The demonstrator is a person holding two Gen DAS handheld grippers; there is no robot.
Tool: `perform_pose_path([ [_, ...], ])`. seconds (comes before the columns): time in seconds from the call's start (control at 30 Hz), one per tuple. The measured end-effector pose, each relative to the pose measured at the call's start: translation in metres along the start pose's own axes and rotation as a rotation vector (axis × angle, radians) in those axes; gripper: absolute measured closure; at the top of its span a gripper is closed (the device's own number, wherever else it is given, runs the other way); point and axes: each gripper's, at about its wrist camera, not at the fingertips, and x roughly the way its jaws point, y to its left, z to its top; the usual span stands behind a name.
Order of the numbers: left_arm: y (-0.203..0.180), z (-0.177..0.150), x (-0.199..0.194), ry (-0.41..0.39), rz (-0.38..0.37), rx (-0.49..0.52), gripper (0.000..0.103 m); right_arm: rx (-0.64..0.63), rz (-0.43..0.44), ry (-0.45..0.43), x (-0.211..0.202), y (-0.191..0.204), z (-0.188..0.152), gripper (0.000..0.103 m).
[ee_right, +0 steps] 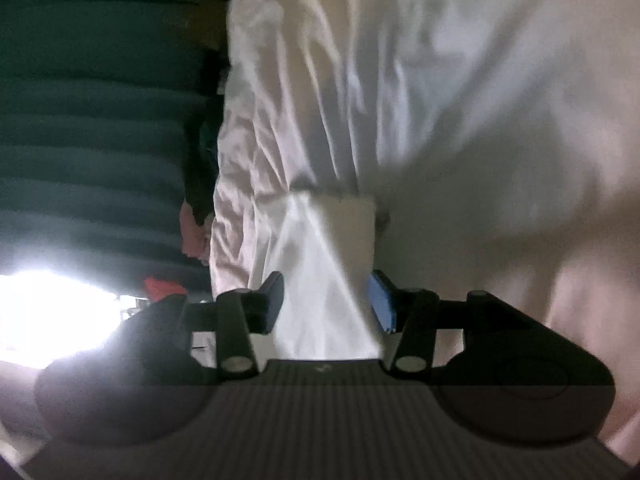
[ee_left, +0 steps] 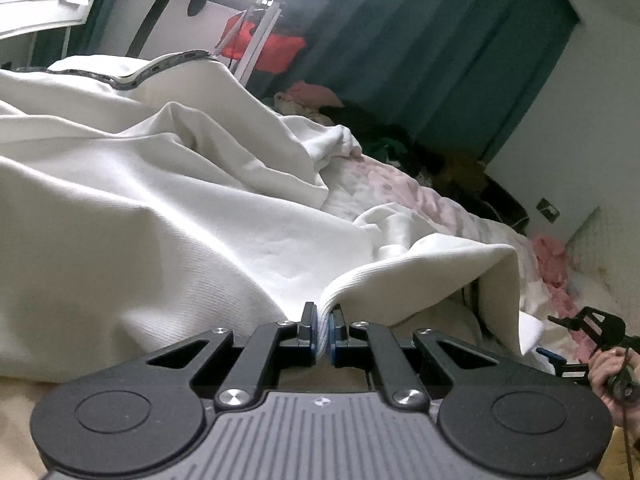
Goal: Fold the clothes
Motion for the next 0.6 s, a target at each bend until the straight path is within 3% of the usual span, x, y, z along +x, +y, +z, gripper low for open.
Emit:
perform_pose_path([
  [0.1,0.0,0.003,0.005,-0.004,-0.002,0.01,0.097,-0.058,-0.027,-0.029,0.009,-0.008,0.011,0.053],
  [0.23,0.01,0.008,0.015,0.005,-0.021,-0.061,0.097,-0.01,0.035,0.027,0.028,-0.027,0.017,0.053],
  [0.4,0.01,0.013,0.022,-0.005,-0.023,-0.05,0.097,-0.236,0.009,0.053,0.047,0.006,0.008,0.054],
  [0.47,0.01,0.015,0.023,-0.007,-0.028,-0.063,0.097,-0.326,-0.028,0.034,0.049,0.021,-0.001,0.063],
  [0.5,0.011,0.015,0.023,-0.006,-0.031,-0.069,0.097,-0.354,-0.046,0.027,0.049,0.026,-0.004,0.08],
  [0.53,0.011,0.015,0.023,-0.007,-0.033,-0.071,0.097,-0.378,-0.072,0.013,0.049,0.029,-0.006,0.09],
  [0.6,0.011,0.015,0.023,-0.007,-0.037,-0.076,0.097,-0.409,-0.096,-0.024,0.047,0.035,-0.005,0.093],
])
